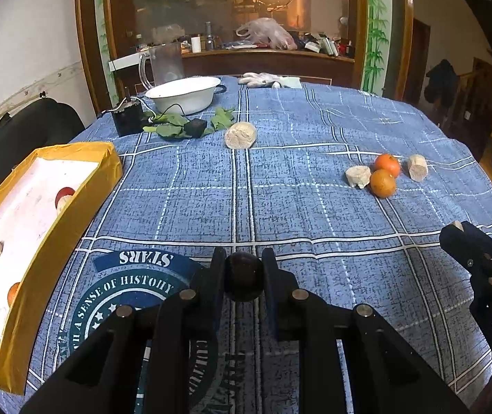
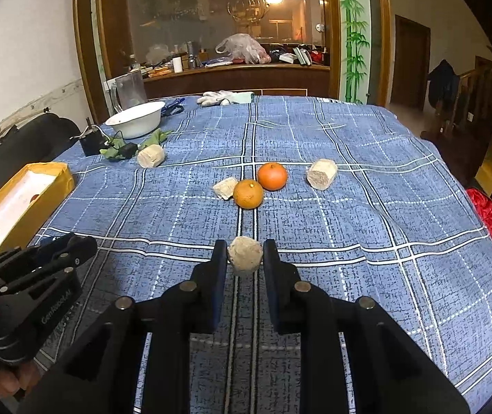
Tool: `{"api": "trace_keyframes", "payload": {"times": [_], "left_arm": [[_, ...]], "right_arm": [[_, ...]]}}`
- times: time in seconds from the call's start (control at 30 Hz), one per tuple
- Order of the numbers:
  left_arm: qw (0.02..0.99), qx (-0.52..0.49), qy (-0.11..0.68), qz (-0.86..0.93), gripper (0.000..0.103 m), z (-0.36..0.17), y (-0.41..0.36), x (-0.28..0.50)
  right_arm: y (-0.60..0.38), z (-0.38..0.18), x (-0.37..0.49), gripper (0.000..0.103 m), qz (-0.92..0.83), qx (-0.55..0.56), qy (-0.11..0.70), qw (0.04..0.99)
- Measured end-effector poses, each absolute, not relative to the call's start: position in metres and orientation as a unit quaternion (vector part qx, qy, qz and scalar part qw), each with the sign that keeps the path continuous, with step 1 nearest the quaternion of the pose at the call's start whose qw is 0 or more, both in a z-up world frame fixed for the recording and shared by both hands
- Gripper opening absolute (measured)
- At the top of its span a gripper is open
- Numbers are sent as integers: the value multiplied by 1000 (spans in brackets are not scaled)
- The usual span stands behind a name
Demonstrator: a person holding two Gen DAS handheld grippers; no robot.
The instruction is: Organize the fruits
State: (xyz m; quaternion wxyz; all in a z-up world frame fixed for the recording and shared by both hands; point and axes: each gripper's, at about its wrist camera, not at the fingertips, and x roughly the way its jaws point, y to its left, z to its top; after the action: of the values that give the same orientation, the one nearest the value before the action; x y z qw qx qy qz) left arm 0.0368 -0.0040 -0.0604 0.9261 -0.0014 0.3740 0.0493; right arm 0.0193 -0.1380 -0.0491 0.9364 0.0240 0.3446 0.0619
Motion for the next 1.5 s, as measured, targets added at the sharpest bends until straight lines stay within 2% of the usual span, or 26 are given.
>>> {"api": "trace_keyframes", "payload": {"times": [1.5], "left_arm": [[926,4,373,62,19,-61,-4,36]], "right_arm": [[-141,-46,14,22,72,38,329,941]]}}
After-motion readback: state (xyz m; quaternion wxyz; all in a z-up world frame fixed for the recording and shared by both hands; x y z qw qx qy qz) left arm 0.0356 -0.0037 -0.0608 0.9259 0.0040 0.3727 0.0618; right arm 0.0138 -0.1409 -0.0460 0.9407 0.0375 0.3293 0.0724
